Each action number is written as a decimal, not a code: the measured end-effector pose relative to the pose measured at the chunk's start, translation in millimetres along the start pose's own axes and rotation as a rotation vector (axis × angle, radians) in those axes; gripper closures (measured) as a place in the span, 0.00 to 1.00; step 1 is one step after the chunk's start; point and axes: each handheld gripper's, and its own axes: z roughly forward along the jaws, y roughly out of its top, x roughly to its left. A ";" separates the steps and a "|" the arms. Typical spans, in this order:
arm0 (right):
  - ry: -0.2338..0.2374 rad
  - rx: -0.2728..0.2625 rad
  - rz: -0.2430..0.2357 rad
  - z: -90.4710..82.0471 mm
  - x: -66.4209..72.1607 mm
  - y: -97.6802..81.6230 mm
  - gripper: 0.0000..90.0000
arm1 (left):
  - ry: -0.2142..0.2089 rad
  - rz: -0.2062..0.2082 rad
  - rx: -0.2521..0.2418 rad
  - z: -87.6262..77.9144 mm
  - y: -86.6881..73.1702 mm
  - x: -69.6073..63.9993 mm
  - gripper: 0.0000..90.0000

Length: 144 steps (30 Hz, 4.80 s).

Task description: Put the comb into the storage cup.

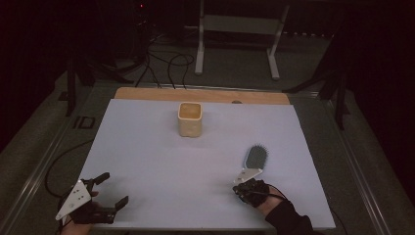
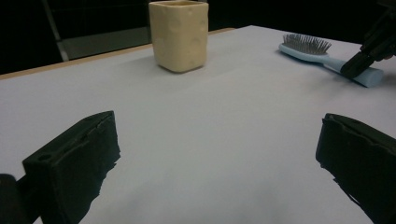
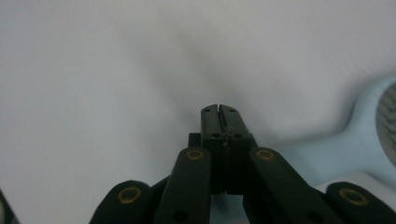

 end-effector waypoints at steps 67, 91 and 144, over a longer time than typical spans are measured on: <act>-0.174 0.091 0.220 -48.8 -75.1 -83.1 1.00 | 0.008 0.007 0.004 0.9 0.4 -0.3 0.00; -0.116 0.100 0.028 -62.5 -83.3 -40.9 1.00 | 0.009 0.004 0.005 0.3 0.1 -0.1 0.00; -0.015 0.323 0.033 -25.8 -124.3 -17.5 0.27 | 0.007 0.005 0.007 0.1 -0.2 0.0 0.00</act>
